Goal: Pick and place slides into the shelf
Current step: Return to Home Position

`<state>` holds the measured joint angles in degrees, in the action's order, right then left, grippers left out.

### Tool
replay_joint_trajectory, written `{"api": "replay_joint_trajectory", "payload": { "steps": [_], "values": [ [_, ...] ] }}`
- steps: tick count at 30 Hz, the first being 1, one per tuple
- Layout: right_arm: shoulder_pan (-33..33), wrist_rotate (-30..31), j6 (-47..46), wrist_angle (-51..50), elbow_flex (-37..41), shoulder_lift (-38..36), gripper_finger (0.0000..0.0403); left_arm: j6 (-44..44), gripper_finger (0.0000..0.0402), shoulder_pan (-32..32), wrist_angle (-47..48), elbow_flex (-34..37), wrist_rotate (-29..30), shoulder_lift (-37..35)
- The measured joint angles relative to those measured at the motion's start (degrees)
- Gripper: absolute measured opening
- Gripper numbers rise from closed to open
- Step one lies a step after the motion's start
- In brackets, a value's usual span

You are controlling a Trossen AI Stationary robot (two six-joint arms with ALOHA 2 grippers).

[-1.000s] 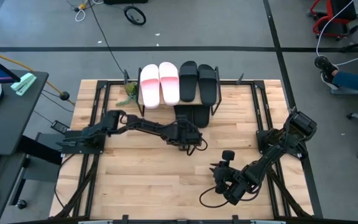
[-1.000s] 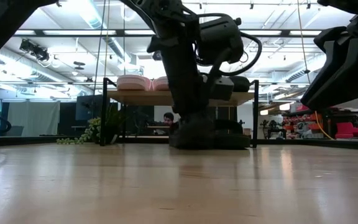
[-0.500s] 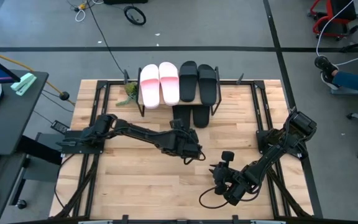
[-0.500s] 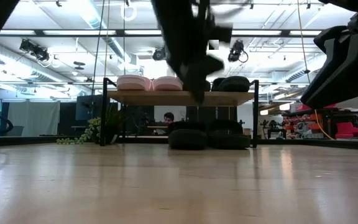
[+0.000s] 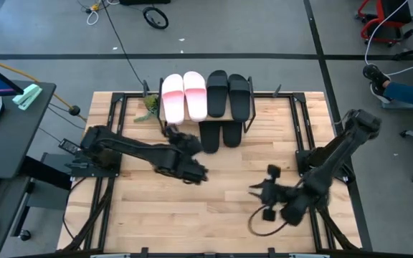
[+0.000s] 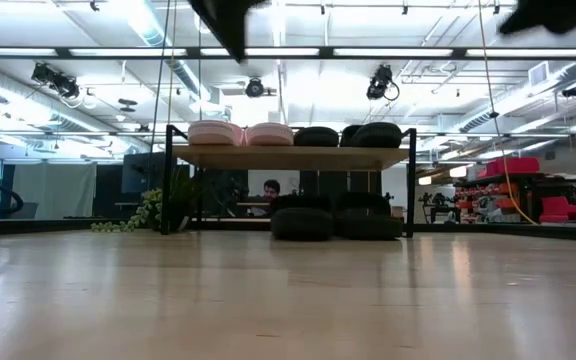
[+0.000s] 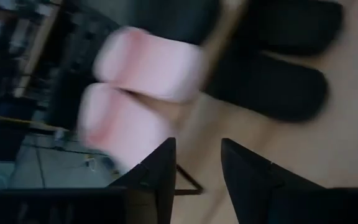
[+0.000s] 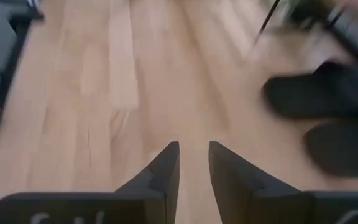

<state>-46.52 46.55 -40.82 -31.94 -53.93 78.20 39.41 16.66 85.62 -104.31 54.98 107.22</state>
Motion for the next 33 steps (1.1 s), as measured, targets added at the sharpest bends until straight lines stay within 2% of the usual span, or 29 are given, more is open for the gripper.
{"api": "replay_joint_trajectory", "payload": {
  "steps": [3, 10, 14, 17, 20, 23, 25, 29, 33],
  "values": [
    [-0.82, 1.56, 2.83, -3.43, 0.0, -8.71, 0.0092, 5.95, 0.0128, 1.24, 4.44, 0.46, 3.46, -5.09],
    [-1.31, 2.26, 8.67, -6.88, 2.79, -24.23, 0.0092, 11.34, 0.012, 5.5, 4.18, 5.47, 3.79, -21.46],
    [-1.28, 2.24, 7.65, -5.16, 11.32, -31.5, 0.0092, 17.42, 0.0113, 9.25, 3.93, 12.08, 3.72, -31.77],
    [-1.3, 2.55, 4.51, 2.16, 21.35, -36.76, 0.0092, 23.85, 0.0109, 12.85, 1.23, 20.37, 5.01, -39.74],
    [-1.29, 1.19, 3.56, 13.44, 30.9, -40.83, 0.0092, 25.85, 0.0105, 16.89, -6.41, 30.41, 5.4, -46.85],
    [-1.3, -1.4, 8.96, 23.96, 36.42, -44.29, 0.0092, 19.86, 0.01, 19.92, -18.82, 40.42, 5.4, -52.11],
    [-1.3, -2.19, 15.37, 27.44, 37.55, -46.72, 0.0092, 14.79, 0.0097, 21.39, -28.54, 46.49, 5.4, -54.58],
    [-1.3, -2.39, 25.03, 28.32, 36.01, -51.99, 0.0092, 6.8, 0.0089, 21.76, -45.73, 56.54, 5.44, -58.29],
    [-1.27, -2.41, 33.06, 28.18, 35.34, -56.97, 0.0092, 1.02, 0.0079, 20.99, -56.63, 63.14, 5.43, -60.69]
  ]
}}
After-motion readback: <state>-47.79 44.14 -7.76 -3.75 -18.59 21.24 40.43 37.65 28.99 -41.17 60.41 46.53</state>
